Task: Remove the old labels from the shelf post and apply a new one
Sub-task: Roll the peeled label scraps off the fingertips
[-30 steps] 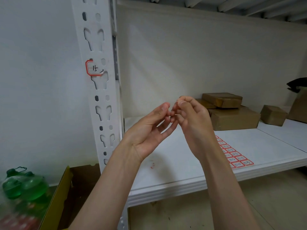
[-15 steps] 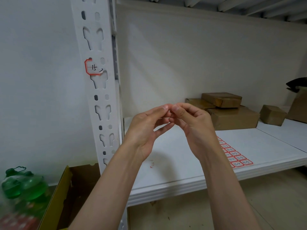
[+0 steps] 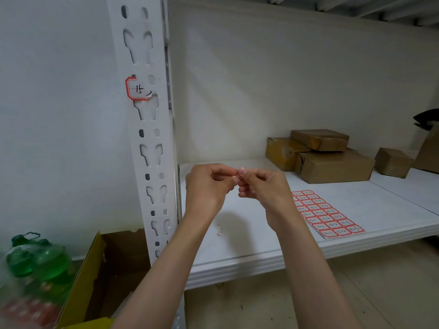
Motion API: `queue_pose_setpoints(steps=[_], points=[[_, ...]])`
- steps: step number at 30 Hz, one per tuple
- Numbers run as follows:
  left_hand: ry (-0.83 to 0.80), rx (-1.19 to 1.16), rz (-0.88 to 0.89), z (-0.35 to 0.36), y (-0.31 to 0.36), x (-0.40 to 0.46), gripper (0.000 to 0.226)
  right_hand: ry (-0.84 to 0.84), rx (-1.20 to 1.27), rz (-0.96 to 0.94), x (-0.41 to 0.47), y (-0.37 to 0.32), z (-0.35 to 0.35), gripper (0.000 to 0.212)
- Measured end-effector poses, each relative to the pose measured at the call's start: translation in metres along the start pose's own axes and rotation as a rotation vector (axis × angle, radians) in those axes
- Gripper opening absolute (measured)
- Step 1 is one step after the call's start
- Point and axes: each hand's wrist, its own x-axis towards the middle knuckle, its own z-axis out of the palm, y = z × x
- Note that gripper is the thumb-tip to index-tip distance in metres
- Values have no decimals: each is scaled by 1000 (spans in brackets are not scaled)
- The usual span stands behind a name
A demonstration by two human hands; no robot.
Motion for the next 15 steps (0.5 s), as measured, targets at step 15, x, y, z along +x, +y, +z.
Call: queue_pose_setpoints(steps=[15], points=[[87,394,137,12,-13,1,14,-42,50,139,-4,4,2,37]])
